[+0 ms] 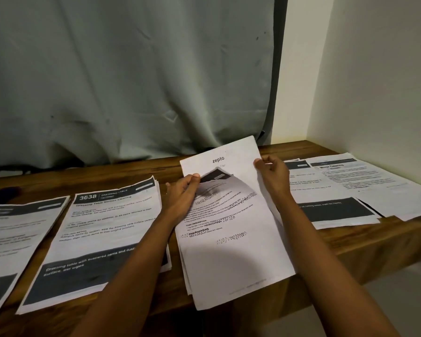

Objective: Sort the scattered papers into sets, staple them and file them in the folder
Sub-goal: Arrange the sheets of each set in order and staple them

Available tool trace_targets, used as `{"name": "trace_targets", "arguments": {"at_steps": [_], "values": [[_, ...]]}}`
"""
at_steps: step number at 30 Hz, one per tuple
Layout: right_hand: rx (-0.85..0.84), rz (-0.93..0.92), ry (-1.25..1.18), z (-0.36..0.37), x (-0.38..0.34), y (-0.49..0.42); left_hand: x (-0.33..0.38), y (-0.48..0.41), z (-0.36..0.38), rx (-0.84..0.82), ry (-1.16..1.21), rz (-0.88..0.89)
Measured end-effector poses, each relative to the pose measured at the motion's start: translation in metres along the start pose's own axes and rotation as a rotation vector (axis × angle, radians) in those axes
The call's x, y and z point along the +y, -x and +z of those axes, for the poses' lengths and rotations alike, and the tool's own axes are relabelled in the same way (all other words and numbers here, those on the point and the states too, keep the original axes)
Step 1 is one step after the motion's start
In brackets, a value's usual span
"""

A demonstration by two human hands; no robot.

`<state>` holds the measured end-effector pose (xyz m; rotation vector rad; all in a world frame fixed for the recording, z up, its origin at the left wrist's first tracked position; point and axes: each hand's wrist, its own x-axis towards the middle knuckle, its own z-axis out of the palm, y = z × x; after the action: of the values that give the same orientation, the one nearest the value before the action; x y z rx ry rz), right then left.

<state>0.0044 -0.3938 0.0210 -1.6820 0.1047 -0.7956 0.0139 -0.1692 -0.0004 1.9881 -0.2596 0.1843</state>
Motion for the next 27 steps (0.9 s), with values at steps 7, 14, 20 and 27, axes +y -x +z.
{"name": "trace_targets", "arguments": {"at_steps": [7, 14, 20, 27], "values": [[-0.428, 0.404, 0.44, -0.011, -0.008, -0.022, -0.009, 0.0, -0.001, -0.12, 0.036, 0.007], [-0.247, 0.194, 0.48, -0.017, -0.01, -0.036, -0.012, -0.005, -0.002, -0.107, -0.021, 0.013], [0.177, -0.197, 0.299, -0.045, -0.051, -0.066, -0.013, -0.005, -0.002, -0.1, -0.02, 0.011], [0.308, -0.316, 0.089, -0.077, -0.094, -0.094, -0.015, -0.009, -0.001, -0.03, 0.049, -0.06]]}}
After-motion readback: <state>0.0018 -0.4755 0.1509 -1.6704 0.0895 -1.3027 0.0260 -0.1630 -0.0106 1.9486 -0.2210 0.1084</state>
